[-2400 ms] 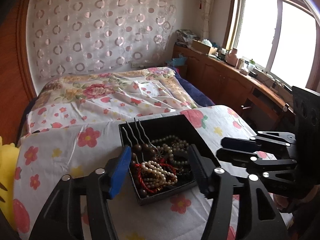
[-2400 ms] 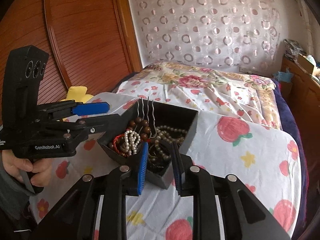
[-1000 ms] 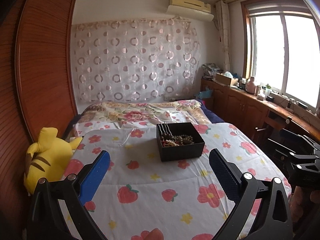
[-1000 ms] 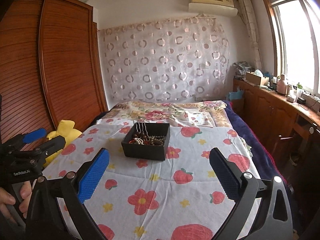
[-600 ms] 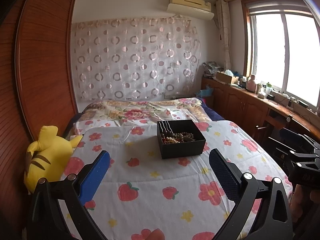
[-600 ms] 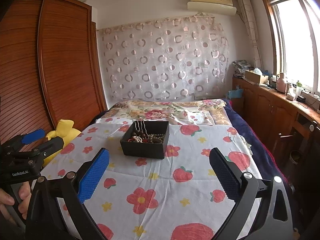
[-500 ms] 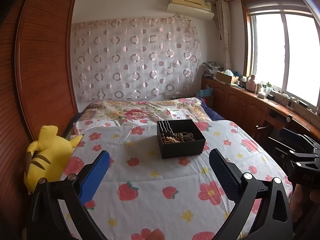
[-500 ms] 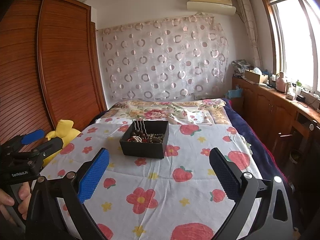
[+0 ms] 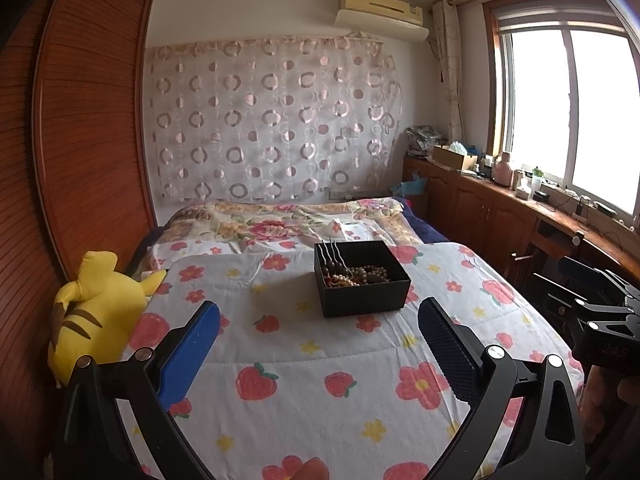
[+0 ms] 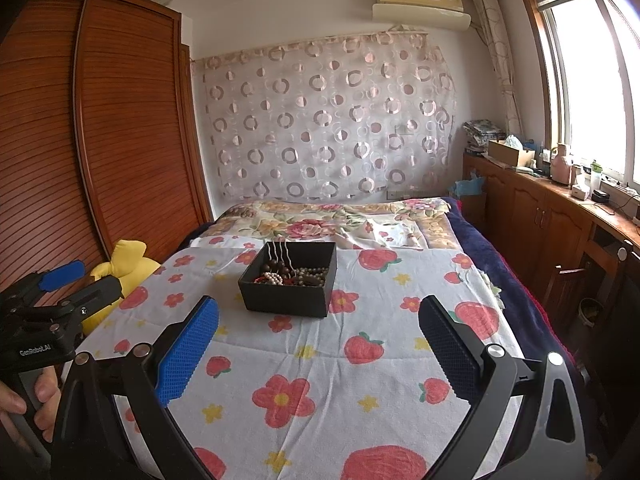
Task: Organize jewelry
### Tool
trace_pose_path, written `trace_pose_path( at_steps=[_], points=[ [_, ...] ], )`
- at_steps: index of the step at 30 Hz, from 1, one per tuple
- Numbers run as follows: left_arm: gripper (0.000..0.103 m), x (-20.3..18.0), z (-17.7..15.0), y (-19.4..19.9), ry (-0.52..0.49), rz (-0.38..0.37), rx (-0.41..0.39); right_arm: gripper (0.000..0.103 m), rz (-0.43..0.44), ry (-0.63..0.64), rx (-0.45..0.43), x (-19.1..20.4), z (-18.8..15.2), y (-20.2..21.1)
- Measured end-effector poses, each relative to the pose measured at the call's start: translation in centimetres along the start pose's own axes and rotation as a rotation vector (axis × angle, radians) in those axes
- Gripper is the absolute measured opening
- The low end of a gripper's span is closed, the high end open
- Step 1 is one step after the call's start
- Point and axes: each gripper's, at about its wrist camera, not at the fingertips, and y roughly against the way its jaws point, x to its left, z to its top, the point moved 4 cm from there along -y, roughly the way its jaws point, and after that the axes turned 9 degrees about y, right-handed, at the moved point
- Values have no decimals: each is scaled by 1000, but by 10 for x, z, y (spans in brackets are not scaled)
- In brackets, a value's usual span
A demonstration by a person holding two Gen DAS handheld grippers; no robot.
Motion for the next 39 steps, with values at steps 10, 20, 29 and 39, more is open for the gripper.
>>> trace_pose_path(
  at_steps=[10, 20, 29, 39],
  points=[
    [96, 0, 0, 0, 1, -1, -1, 101, 2, -1, 1, 0, 0, 0],
    [96, 1, -1, 0, 1, -1, 0, 101, 2, 1, 0, 0, -1, 0],
    [96, 1, -2, -1, 1, -1, 0, 101, 2, -1, 1, 1, 0, 0],
    [96, 1, -3, 0, 2, -2, 0, 101, 1, -2, 1, 1, 0, 0]
  ],
)
